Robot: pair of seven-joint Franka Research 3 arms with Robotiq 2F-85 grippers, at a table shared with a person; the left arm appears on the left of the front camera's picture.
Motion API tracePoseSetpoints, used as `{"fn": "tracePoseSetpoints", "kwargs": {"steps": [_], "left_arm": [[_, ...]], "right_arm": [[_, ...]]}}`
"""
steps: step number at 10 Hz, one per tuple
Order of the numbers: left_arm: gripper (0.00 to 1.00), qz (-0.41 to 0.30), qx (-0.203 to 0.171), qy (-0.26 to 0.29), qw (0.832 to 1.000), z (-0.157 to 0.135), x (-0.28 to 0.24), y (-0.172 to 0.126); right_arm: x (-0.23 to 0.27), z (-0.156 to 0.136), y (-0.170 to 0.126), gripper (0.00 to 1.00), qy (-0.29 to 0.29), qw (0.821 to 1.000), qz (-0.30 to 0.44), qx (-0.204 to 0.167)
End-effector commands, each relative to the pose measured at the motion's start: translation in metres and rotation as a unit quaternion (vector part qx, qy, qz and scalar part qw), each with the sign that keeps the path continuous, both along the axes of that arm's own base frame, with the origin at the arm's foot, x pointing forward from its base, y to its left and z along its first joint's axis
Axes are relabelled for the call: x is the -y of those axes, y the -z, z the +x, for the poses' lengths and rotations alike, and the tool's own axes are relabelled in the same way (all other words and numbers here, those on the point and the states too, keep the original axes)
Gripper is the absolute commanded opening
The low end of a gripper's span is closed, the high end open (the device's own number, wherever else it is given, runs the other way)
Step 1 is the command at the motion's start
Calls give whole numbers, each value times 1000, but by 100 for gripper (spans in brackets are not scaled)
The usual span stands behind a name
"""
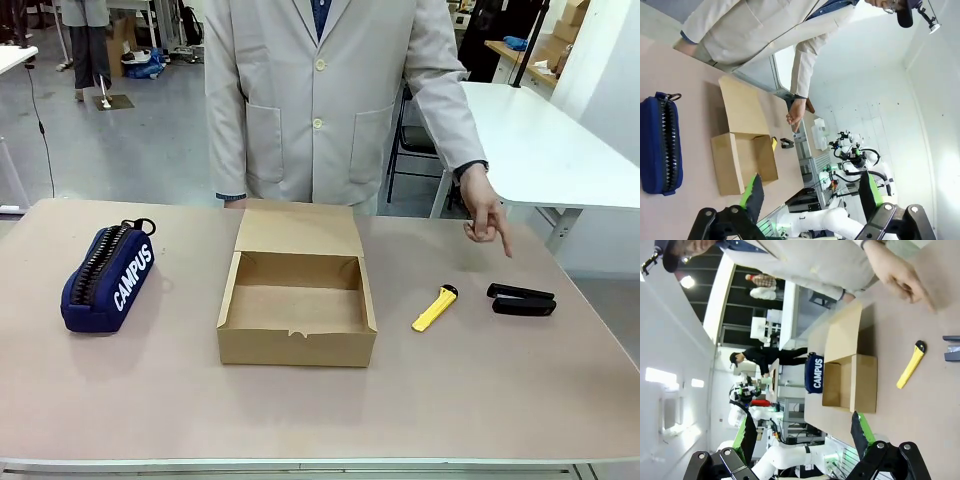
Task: Pack the item into the box.
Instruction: Pick up the item indicated by the person and place it inside the Mailer Box.
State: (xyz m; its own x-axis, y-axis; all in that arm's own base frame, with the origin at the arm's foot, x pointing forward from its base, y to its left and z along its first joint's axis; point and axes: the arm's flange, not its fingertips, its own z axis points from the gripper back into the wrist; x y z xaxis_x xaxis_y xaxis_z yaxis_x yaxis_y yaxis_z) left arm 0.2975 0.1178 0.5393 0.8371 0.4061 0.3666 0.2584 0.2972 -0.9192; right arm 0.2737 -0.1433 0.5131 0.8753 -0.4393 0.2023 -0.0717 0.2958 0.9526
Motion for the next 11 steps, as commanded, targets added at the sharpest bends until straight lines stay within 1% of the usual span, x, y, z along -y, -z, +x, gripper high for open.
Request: {"fn": "tracePoseSetpoints", "kwargs": {"steps": [1,10,11], "left_arm": [[100,-2,16,-2,1000,3,-2,-1],[100,-2,16,-2,1000,3,-2,-1],[100,-2,16,-2,1000,3,-2,-1]], "right_arm": [[4,3,-2,100,4,1000,4,20],[4,3,-2,100,4,1000,4,20],[4,-1,0,100,5,1000,0,2]]}}
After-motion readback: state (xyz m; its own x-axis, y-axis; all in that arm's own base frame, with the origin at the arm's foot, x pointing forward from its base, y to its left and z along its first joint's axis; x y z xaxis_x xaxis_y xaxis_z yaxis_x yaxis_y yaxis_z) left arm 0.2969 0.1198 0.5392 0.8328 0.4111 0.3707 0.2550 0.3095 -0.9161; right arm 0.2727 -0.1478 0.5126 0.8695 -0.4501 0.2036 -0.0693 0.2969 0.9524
